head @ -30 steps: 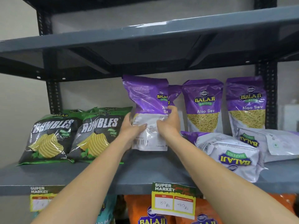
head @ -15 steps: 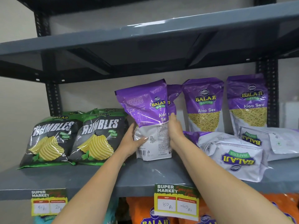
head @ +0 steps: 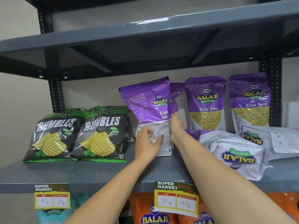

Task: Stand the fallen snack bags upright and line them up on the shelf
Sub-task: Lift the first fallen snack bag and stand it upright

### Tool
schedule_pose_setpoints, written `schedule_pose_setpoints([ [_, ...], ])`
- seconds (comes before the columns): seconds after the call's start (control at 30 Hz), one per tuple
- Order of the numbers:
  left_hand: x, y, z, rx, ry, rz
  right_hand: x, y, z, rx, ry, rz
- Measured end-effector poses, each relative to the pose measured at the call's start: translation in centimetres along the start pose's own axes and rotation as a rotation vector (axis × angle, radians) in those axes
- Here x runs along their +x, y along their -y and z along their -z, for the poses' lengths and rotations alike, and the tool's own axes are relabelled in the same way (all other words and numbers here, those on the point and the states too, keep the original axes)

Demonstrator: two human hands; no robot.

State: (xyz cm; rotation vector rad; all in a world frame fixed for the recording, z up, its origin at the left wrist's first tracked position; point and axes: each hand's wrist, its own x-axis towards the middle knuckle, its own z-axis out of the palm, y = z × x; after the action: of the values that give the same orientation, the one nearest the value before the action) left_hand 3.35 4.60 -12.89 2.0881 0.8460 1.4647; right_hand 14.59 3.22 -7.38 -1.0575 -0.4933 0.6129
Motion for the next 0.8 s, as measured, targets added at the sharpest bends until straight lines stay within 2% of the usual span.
schedule_pose_setpoints([
  [0.17,0.3,-0.5,-0.1,-0.098,-0.001,0.125,-0.6,0.1,0.7,-0.289,-0.185,0.162],
  [0.3,0.7,-1.2,0.5,-0.32,0.131,0.284,0.1,0.0,1.1,-0.147,-0.128,0.153],
  [0.43,1.7,0.2,1.4,-0.418,0.285,0.259,-0.5,0.4,1.1,-0.067,0.03,0.084],
  [0.57,3.7,1.8,3.2,-0.538,0.548,0.297,-0.9,0.4,0.8,0.102,0.218,0.021],
  [0.7,4.8,2.4,4.2,-0.651,0.7,0.425,-1.5,0.2,0.8,0.221,0.194,0.001],
  [0.8,4.9,2.7,4.1,-0.74,0.602,0.404,2.4,-2.0,1.0,0.1,0.081,0.018],
])
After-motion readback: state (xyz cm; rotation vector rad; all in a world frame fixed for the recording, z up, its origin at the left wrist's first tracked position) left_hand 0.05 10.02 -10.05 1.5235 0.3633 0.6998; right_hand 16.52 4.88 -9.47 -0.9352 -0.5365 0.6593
